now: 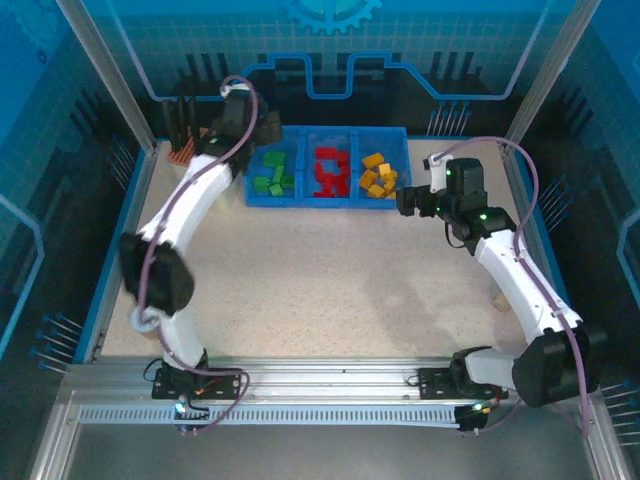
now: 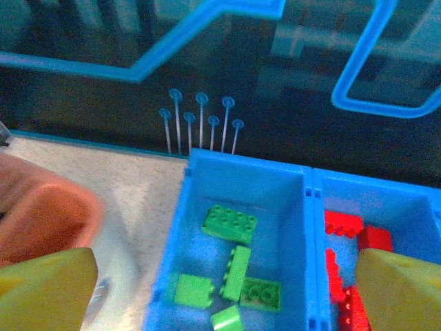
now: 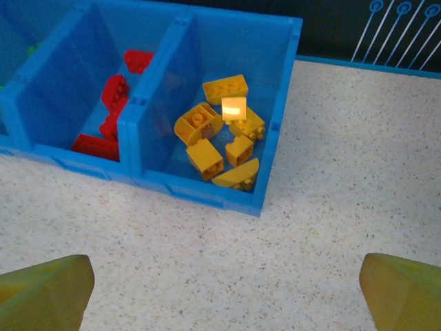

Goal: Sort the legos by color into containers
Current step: Reset both arms

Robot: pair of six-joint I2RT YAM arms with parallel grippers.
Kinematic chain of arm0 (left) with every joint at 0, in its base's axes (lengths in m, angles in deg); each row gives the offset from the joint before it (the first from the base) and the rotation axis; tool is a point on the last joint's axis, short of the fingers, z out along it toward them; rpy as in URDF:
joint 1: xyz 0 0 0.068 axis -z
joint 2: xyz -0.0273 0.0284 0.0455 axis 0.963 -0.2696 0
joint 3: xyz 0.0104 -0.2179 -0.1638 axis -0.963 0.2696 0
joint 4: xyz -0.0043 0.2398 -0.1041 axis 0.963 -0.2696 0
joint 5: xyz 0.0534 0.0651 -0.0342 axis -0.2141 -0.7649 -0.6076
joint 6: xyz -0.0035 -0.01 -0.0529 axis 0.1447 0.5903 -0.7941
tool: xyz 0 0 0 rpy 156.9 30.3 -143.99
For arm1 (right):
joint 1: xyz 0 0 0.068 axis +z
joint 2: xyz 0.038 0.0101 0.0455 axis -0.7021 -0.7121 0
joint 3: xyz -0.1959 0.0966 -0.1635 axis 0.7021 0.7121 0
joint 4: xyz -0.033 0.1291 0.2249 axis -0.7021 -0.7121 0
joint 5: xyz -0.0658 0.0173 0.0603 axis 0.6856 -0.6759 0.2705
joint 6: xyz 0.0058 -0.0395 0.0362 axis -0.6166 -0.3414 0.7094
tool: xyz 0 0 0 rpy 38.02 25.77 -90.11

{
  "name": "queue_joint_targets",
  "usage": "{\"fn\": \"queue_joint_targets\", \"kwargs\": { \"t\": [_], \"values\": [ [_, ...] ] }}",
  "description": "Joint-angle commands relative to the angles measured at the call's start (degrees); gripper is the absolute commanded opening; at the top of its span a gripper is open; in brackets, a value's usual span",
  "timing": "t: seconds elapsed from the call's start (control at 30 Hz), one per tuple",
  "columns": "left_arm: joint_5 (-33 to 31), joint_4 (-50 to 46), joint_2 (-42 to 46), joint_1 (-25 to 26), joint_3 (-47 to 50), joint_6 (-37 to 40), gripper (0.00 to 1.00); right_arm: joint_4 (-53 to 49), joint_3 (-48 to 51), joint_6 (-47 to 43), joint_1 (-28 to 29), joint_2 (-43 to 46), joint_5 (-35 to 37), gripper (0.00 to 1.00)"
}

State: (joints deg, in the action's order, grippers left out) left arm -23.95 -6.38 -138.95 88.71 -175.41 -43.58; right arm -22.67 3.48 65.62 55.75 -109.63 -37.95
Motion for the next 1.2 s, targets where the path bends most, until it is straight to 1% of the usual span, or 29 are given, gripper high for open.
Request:
{"fn": "queue_joint_targets", "kwargs": {
  "t": [0.0, 0.07, 0.1, 0.17, 0.27, 0.33, 0.4, 0.47, 0.5, 0.53, 0.6, 0.67, 0.7, 0.73, 0.9, 0.93, 0.97, 1.0, 1.03, 1.07, 1.1, 1.13, 1.17],
  "values": [
    [1.6, 18.81, 15.75, -2.45, 21.74, 8.97, 0.99, 11.63, 6.31, -1.97, -1.84, 2.18, 0.42, 1.0],
    [3.16, 26.29, 23.77, -4.75, 34.56, 8.12, 0.99, 15.12, 9.64, -1.2, -3.96, 2.58, -1.38, 1.0],
    [3.6, 27.47, 27.12, -6.25, 39.2, 6.64, 0.99, 16.24, 10.57, -1.38, -4.96, 2.69, -2.83, 1.0],
    [5.82, 30.26, 31.95, -8.61, 47.25, 5.66, 0.99, 18.97, 14.48, -1.35, -6.29, 2.78, -4.76, 1.0],
    [6.48, 38.63, 36.99, -9.56, 60.4, 6.19, 0.99, 24.12, 20.02, -0.78, -6.62, 2.38, -5.46, 1.0],
    [5.99, 42.82, 38.48, -10.07, 67.65, 5.89, 0.99, 28.33, 23.52, -0.58, -6.63, 1.99, -5.28, 1.0],
    [5.24, 46.51, 38.83, -11.09, 73.37, 3.72, 0.99, 34.26, 27.23, 0.31, -6.68, 1.11, -4.89, 1.0],
    [7.51, 55.75, 37.5, -12.38, 80.06, 2.92, 0.99, 41.6, 30.45, -0.71, -6.68, -0.57, -7.09, 1.0],
    [7.78, 61.56, 35.83, -12.71, 82.67, 3.25, 0.99, 43.27, 31.19, -2.36, -6.38, -1.46, -7.75, 1.0],
    [7.8, 65.86, 33.87, -12.93, 84.33, 3.8, 0.99, 44.56, 31.66, -2.53, -6.2, -2.16, -6.95, 1.0],
    [8.14, 73.15, 29.3, -13.16, 85.72, 6.38, 0.99, 47.99, 32.94, -2.06, -6.24, -3.51, -5.52, 1.0],
    [9.14, 81.16, 24.18, -13.86, 86.58, 7.2, 0.99, 49.77, 33.93, -2.11, -6.32, -4.61, -4.43, 1.0],
    [10.32, 80.51, 22.77, -14.23, 86.17, 6.94, 0.99, 51.16, 34.7, -2.31, -6.35, -4.86, -4.32, 1.0],
    [11.49, 81.92, 21.22, -14.34, 86.18, 7.09, 0.99, 52.82, 35.65, -2.79, -6.29, -5.0, -4.25, 1.0],
    [20.59, 92.85, 10.15, -14.44, 86.01, 10.58, 0.99, 65.65, 41.56, -6.42, -6.28, -5.39, -2.21, 1.0],
    [20.83, 92.97, 9.52, -14.35, 85.31, 11.0, 0.99, 68.21, 42.51, -7.01, -6.29, -5.93, -1.69, 1.0],
    [20.63, 86.39, 11.63, -14.43, 84.01, 10.31, 0.99, 71.77, 43.18, -6.94, -6.36, -6.92, -0.88, 1.0],
    [19.77, 80.74, 12.27, -14.44, 81.46, 9.97, 0.99, 71.25, 42.92, -6.79, -6.54, -7.32, -0.9, 1.0],
    [19.04, 78.65, 11.45, -14.44, 79.42, 9.86, 0.99, 71.1, 42.68, -6.95, -6.57, -7.93, -1.49, 1.0],
    [18.98, 73.79, 11.84, -14.39, 77.29, 10.0, 0.99, 72.4, 42.71, -7.21, -6.59, -9.13, -2.14, 1.0],
    [20.26, 73.21, 12.1, -14.35, 77.26, 10.33, 0.99, 73.52, 42.65, -7.41, -6.53, -10.51, -2.24, 1.0],
    [20.11, 74.76, 11.44, -14.35, 77.36, 10.73, 1.0, 74.72, 42.71, -7.37, -6.51, -11.95, -2.06, 1.0],
    [20.41, 73.55, 11.83, -14.35, 77.17, 10.57, 0.99, 77.08, 42.85, -7.29, -6.43, -14.2, -1.7, 1.0]
  ]
}}
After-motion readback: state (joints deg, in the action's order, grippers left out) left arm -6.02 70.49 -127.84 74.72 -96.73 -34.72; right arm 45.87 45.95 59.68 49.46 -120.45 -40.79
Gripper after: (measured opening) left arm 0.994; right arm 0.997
